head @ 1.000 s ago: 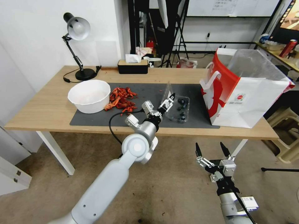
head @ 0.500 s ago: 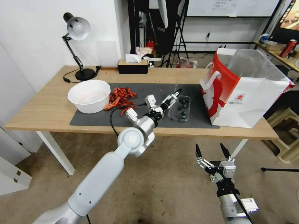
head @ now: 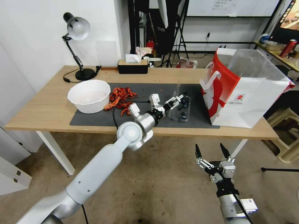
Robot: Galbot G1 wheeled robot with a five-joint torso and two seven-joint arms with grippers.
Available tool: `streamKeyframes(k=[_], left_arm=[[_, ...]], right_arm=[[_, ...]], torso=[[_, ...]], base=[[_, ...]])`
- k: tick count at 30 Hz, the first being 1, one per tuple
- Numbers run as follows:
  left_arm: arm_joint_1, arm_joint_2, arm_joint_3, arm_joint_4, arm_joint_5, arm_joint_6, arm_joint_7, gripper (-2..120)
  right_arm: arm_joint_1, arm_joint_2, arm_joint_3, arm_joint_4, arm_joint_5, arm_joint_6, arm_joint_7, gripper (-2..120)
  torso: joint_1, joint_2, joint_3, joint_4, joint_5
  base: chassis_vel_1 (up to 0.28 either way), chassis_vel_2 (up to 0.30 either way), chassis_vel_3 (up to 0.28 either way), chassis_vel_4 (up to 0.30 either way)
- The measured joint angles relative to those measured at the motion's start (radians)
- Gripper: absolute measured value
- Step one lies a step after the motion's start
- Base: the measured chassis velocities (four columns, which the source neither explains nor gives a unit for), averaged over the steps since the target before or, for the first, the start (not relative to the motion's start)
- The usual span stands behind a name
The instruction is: Close the takeout container lid, then place the container into the takeout bag.
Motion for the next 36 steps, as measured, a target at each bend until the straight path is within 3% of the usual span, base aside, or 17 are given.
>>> streamKeyframes(k=[10, 17, 23, 25, 27, 31, 36], left_arm=[[-0.081, 0.0, 0.035, 0.049, -0.033, 0.1, -0.002, 100], [-0.13, -0.008, 0.086, 0.102, -0.038, 0.12, -0.011, 100], [-0.17, -0.03, 0.121, 0.15, -0.066, 0.123, -0.087, 88], [-0.181, -0.042, 0.131, 0.162, -0.068, 0.131, -0.17, 77], [-0.183, -0.043, 0.134, 0.163, -0.067, 0.133, -0.191, 74], [-0.206, -0.051, 0.144, 0.167, -0.062, 0.164, -0.312, 53], [-0.222, -0.056, 0.145, 0.173, -0.054, 0.191, -0.372, 40]], right_arm=[[0.0, -0.001, 0.0, -0.006, 0.0, 0.007, 0.0, 100], [-0.007, -0.001, 0.003, -0.005, 0.001, 0.014, 0.001, 100], [-0.01, 0.007, 0.003, -0.009, 0.0, 0.024, 0.001, 100], [-0.01, 0.008, 0.0, -0.009, -0.001, 0.024, 0.001, 100], [-0.009, 0.008, 0.0, -0.009, -0.002, 0.024, 0.001, 100], [-0.009, 0.009, 0.0, -0.009, -0.003, 0.024, 0.001, 100], [-0.008, 0.012, -0.002, -0.007, -0.004, 0.025, 0.001, 100]], torso=[[0.0, 0.0, 0.0, 0.0, 0.0], [0.0, 0.0, 0.0, 0.0, -0.0001], [0.0, 0.0, 0.0, 0.0, 0.0001], [0.0, 0.0, 0.0, -0.0001, 0.0], [0.0, 0.0, 0.0, 0.0, 0.0], [0.0, 0.0, 0.0, 0.0, 0.0], [0.0, 0.0, 0.0, -0.0002, 0.0]], base=[[0.0, 0.0, 0.0, 0.0], [0.0, 0.0, 0.0, 0.0], [0.0, 0.0, 0.0, 0.0], [0.0, 0.0, 0.0, 0.0], [0.0, 0.0, 0.0, 0.0], [0.0, 0.0, 0.0, 0.0], [0.0, 0.0, 0.0, 0.0]])
